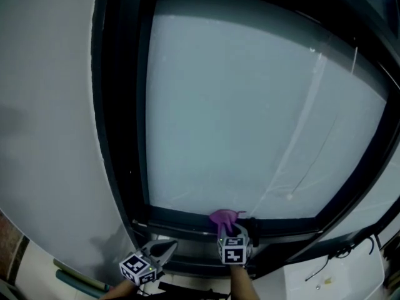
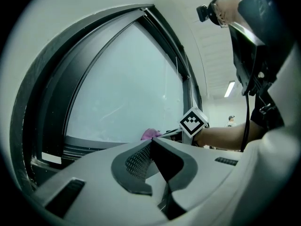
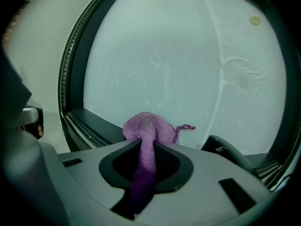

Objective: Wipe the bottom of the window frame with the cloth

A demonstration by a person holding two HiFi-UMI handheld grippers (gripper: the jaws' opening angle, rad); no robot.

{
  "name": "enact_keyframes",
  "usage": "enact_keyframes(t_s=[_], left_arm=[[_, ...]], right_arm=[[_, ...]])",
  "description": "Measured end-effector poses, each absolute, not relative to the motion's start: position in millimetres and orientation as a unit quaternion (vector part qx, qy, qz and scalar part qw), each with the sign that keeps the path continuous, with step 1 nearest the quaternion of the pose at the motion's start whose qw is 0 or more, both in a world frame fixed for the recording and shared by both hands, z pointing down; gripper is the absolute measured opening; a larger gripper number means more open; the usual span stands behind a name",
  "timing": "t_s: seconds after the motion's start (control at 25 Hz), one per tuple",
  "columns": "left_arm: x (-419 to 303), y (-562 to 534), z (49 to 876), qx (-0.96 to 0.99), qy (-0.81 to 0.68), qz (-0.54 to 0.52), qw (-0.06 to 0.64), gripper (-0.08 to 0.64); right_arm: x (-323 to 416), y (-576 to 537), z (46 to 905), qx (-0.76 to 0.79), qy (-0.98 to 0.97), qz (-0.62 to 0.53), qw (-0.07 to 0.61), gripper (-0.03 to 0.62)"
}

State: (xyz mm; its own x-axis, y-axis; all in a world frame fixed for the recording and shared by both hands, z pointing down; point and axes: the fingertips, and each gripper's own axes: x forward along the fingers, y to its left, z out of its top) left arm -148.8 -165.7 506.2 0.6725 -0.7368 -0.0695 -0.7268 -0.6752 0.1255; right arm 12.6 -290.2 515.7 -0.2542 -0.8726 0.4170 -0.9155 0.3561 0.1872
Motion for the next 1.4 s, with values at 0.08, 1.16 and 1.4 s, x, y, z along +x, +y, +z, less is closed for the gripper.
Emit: enact_keyframes(t_s=[0.08,1.16,1.4], left_arm=[[-147.7,-170.3,505.5,0.913,-0.403,-0.057,0.043,0.002],[-113.7,-171.4,514.2,0.928,-0.367,-0.037,0.050,0.002],[-105.1,-173.5,515.3,0.931,-0.359,-0.035,0.051,0.002]], right_arm=[[18.4,-291.7,511.9,0.578,-0.787,0.047,0.212,0.075],[73.6,-273.2,505.0,0.628,-0.731,0.232,-0.128,0.075],[86.2,-267.4,510.5,0.641,-0.730,0.215,-0.101,0.075]])
